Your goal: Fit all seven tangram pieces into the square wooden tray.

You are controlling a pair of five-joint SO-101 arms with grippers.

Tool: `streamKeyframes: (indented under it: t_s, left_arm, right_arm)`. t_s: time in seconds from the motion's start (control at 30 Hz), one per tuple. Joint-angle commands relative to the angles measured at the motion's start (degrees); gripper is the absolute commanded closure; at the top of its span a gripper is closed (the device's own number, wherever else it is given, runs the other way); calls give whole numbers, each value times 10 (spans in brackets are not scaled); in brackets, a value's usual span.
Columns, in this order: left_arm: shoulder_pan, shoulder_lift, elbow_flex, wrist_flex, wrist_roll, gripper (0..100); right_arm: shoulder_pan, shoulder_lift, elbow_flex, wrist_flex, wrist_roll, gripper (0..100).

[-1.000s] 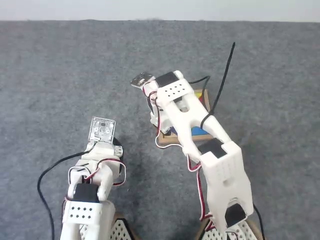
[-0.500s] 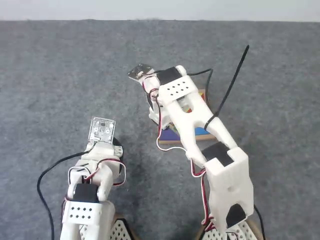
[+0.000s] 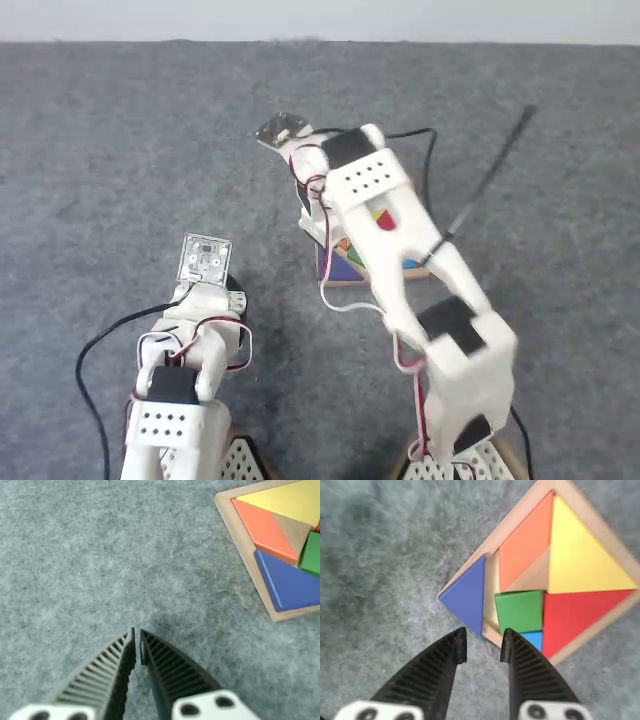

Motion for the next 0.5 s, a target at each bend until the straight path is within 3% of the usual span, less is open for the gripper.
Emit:
streamKeyframes:
  t_s: [0.0, 0.27, 0.47]
  left_arm:
    - [-3, -7, -5, 1, 4, 985]
    - [-3, -7, -5, 1, 4, 985]
    - [-3, -7, -5, 1, 4, 985]
  right_arm:
    - [2, -160, 84, -46, -5, 870]
    - [48, -304, 438, -301, -4, 868]
    - [36, -329, 465, -334, -8, 869]
